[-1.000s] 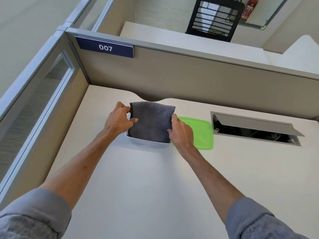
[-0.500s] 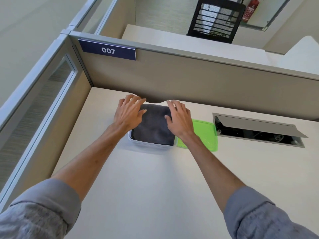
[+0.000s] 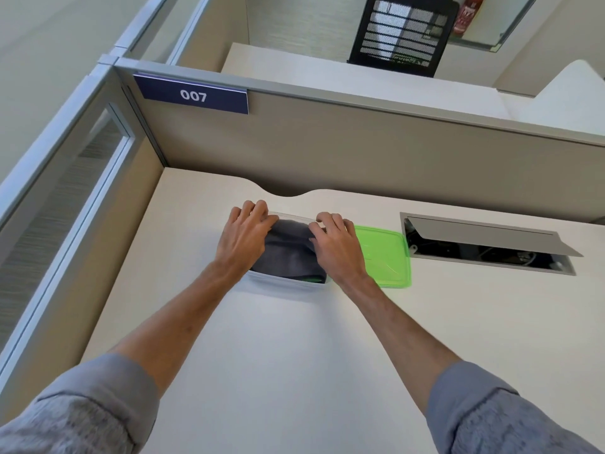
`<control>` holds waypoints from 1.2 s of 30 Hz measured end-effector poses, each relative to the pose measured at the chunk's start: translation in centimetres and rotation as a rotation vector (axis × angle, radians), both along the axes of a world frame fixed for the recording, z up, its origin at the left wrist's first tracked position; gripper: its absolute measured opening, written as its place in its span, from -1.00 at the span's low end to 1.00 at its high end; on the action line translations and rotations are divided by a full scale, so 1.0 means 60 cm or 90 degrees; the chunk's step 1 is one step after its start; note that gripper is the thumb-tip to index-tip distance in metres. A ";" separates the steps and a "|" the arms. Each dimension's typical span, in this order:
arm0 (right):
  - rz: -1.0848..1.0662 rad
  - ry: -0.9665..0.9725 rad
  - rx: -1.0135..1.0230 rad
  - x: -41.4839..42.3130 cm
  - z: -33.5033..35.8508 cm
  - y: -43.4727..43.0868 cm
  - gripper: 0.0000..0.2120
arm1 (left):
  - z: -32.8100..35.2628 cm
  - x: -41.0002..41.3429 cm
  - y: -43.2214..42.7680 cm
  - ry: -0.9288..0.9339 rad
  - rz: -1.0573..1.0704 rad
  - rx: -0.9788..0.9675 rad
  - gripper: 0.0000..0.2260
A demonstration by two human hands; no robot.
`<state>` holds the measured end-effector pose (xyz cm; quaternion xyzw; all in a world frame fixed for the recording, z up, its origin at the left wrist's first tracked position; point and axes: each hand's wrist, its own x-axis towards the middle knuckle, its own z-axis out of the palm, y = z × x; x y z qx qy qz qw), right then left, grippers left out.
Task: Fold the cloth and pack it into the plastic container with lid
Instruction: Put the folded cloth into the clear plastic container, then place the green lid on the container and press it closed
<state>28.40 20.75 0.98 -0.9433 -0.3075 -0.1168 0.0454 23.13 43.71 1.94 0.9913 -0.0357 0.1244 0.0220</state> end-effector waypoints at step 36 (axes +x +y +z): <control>-0.180 0.161 -0.061 -0.170 -0.017 -0.196 -0.77 | -0.021 -0.137 -0.214 0.039 -0.211 -0.189 -0.42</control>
